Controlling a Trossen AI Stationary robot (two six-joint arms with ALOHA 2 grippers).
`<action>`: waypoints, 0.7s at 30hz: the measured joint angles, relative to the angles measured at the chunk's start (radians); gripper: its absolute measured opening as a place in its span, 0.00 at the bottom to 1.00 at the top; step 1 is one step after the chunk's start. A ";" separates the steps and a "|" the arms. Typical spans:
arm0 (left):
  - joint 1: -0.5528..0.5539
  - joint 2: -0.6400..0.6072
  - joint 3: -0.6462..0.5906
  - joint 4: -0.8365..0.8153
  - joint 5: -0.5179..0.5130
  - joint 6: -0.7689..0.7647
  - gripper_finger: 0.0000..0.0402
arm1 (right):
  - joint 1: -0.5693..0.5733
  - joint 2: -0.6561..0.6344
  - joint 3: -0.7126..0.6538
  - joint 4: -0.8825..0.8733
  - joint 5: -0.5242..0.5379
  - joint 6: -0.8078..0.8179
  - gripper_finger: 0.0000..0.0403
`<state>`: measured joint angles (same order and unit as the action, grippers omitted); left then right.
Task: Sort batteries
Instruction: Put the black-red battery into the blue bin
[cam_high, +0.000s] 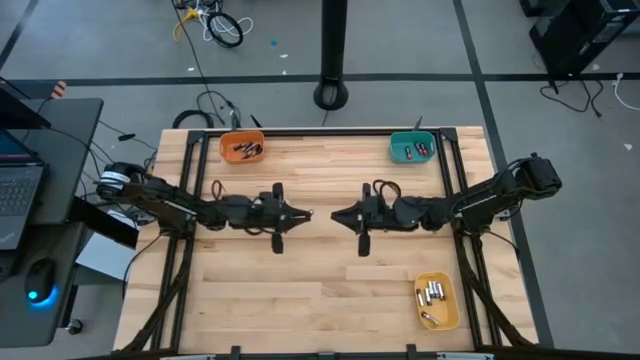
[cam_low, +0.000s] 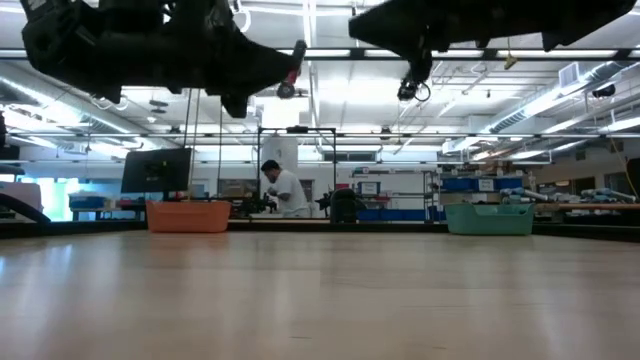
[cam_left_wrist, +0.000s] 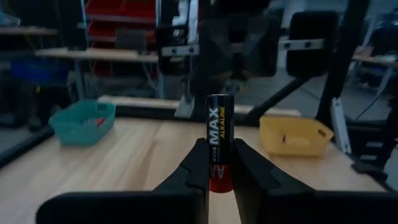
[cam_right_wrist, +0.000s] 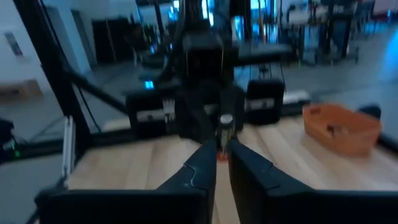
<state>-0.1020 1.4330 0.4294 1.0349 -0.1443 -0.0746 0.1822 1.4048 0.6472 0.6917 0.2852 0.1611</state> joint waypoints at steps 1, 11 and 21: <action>0.000 0.000 0.000 0.018 0.010 0.009 0.12 | 0.000 0.000 0.000 0.025 0.000 -0.010 0.14; 0.017 0.000 0.011 0.039 0.053 0.020 0.12 | -0.007 0.000 0.010 0.101 -0.001 -0.079 0.31; 0.027 0.000 0.104 0.027 0.100 0.090 0.12 | -0.016 0.000 0.047 0.093 -0.002 -0.106 0.37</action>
<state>-0.0755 1.4330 0.5331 1.0618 -0.0444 0.0151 0.1661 1.4048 0.6943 0.7845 0.2835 0.0555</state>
